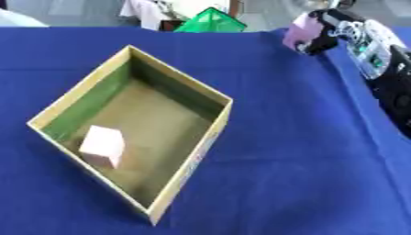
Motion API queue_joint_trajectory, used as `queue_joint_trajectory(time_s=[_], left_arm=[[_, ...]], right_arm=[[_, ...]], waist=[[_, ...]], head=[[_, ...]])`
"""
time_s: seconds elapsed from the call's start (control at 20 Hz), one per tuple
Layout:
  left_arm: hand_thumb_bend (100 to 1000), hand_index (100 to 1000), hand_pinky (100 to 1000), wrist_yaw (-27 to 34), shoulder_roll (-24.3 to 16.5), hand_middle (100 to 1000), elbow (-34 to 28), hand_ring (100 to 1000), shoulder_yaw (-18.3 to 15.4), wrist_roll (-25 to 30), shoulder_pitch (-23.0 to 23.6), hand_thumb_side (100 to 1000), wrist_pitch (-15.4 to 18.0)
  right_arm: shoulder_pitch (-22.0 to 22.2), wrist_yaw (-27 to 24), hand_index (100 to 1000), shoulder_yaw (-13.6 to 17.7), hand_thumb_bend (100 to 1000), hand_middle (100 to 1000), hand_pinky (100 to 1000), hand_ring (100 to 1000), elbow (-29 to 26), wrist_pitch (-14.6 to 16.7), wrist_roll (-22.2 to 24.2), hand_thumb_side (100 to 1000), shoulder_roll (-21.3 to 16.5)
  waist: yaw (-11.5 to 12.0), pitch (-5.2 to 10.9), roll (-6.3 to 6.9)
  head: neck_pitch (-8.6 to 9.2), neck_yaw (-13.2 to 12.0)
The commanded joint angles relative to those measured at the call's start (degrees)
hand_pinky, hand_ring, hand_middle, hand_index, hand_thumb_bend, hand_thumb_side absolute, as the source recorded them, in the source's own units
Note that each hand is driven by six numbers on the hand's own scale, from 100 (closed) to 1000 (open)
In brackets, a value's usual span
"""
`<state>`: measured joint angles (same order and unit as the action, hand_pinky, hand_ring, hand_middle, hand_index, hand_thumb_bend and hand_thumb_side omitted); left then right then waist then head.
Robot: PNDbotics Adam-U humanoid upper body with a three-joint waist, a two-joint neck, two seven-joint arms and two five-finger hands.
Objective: Pick up objects on the table and place them in the box.
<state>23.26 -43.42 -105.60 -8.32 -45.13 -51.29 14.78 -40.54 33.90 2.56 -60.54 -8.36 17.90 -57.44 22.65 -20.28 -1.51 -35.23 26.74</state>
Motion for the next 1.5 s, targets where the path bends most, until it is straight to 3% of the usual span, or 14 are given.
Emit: queue_joint_trajectory(time_s=[0.05, 0.35, 0.6, 0.9, 1.25, 1.5], left_arm=[[661, 871, 816, -0.29, -2.42, 685, -0.19, 773, -0.27, 0.21, -0.40, 853, -0.11], [663, 871, 816, -0.32, -2.57, 686, -0.32, 773, -0.19, 0.26, -0.45, 851, -0.11], [665, 871, 816, -0.20, -2.35, 687, -0.51, 773, 0.13, 0.63, -0.84, 849, -0.21], [667, 872, 816, 0.03, -1.87, 689, -0.73, 773, 0.36, 0.84, -1.33, 846, -0.30], [669, 872, 816, 0.15, -1.38, 689, -0.59, 772, 0.59, 1.00, -1.64, 846, -0.36], [668, 872, 816, 0.21, -1.12, 689, -0.54, 772, 0.67, 1.08, -1.62, 847, -0.40]], right_arm=[[-0.31, -1.36, 821, 0.07, 100, 585, 614, 651, -5.02, 0.33, -0.21, 315, -4.15], [3.04, -6.13, 825, -1.61, 100, 594, 624, 659, -21.55, 2.55, 0.71, 289, -7.52], [4.93, -7.97, 830, -5.09, 100, 612, 638, 676, -37.30, 3.27, 3.50, 273, -8.75], [3.12, -8.60, 828, -10.02, 100, 622, 642, 679, -51.77, 3.49, 7.28, 274, -6.84], [-6.57, -10.23, 826, -16.78, 100, 624, 641, 674, -54.04, 8.24, 13.20, 275, 1.23], [-9.92, -10.35, 823, -20.26, 100, 625, 639, 675, -54.05, 8.85, 17.19, 288, 5.49]], waist=[[-0.19, 1.78, 0.10], [-0.87, 2.44, 0.06], [-0.65, 2.78, 0.18], [-0.08, 3.01, 0.24], [0.16, 3.48, 0.21], [0.44, 3.75, 0.04]], head=[[-0.35, -0.47], [-1.00, -1.26], [-1.31, -1.00], [-2.00, -0.59], [-2.63, -0.18], [-3.00, 0.00]])
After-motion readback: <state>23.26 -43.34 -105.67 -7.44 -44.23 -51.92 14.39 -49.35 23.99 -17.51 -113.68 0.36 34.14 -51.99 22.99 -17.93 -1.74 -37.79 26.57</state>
